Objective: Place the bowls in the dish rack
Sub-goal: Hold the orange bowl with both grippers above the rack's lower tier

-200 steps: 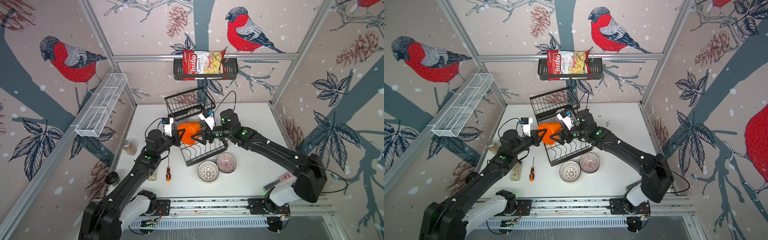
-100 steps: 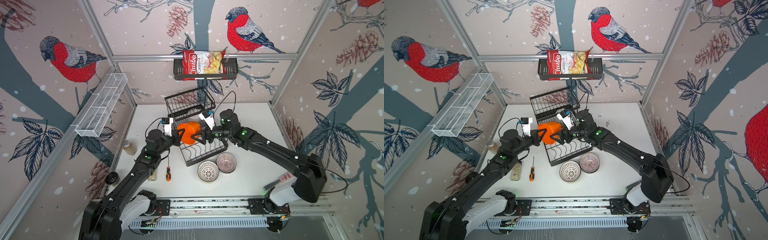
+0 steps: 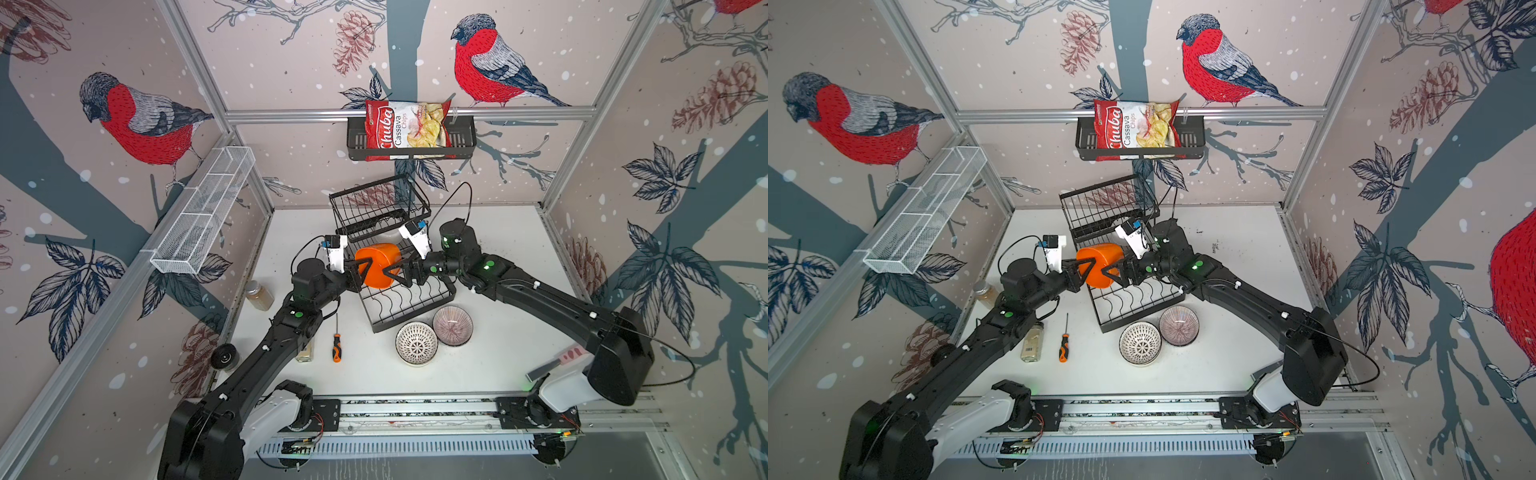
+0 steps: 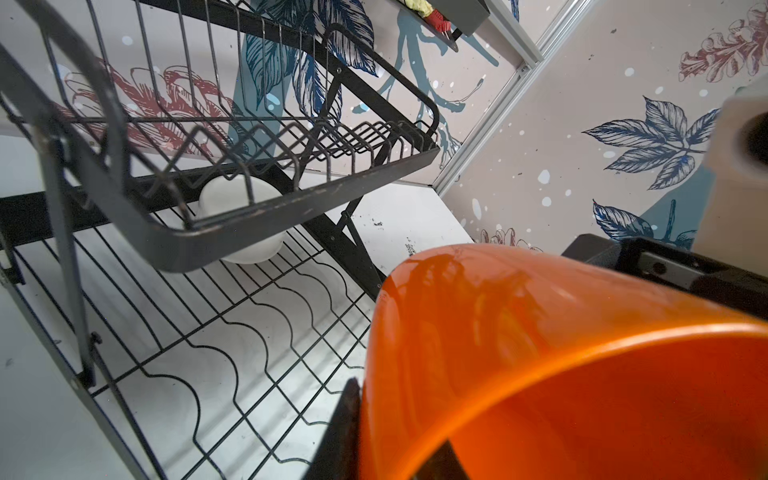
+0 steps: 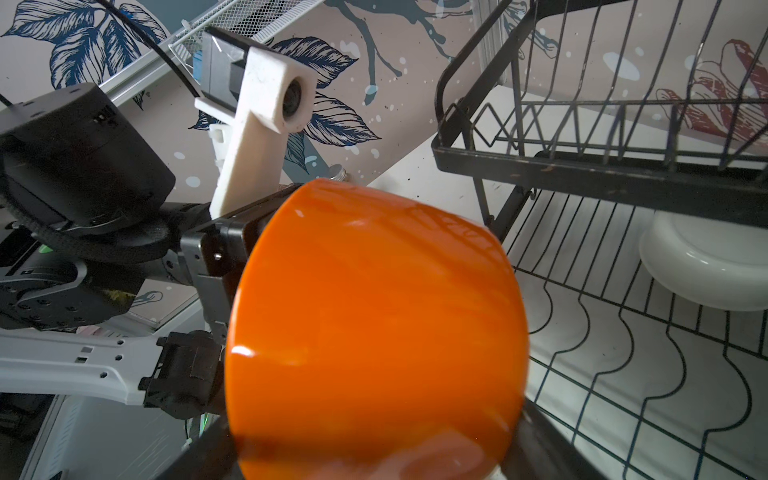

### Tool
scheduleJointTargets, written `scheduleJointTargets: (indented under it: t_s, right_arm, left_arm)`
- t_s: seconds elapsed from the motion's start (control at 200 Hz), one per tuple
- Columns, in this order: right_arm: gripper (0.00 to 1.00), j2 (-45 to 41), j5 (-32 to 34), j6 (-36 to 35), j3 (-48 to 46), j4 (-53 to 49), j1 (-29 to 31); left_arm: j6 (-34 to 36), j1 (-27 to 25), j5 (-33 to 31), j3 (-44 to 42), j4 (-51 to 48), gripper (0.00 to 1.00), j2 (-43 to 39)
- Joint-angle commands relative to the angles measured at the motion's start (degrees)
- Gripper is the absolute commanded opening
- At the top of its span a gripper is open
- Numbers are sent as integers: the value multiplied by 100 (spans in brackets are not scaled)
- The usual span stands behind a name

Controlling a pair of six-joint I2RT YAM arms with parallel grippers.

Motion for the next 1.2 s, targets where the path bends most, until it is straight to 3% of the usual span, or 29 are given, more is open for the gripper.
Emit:
scheduleJointTargets:
  t_s: [0.0,0.09,0.27,0.455,0.6,0.89,0.945,1.106,1.196]
  right_arm:
    - [73,27,148,-64,40,147,11]
    - [73,47,148,-78,45,136,20]
    - [73,55,152,-107,66,109,42]
    - [85,85,107,-194,76,41,64]
    - [88,117,-77,-256,122,-21,35]
    - [78,120,-364,-349,185,-84,32]
    - [76,117,-287,-342,181,-93,11]
    - [74,112,178,-358,160,-92,6]
    - [73,143,421,-380,156,-92,1]
  left_arm:
    - [-42,2,206,13,387,10,32]
    - [-59,-2,232,16,427,0,83]
    - [-65,0,253,36,478,0,120]
    - [-56,-2,416,11,599,0,98]
    - [19,3,602,15,655,0,52]
    - [125,-1,617,45,578,0,49]
    - [131,1,590,53,545,11,54]
    - [132,-1,552,54,508,25,32]
    - [124,-4,513,57,481,39,36]
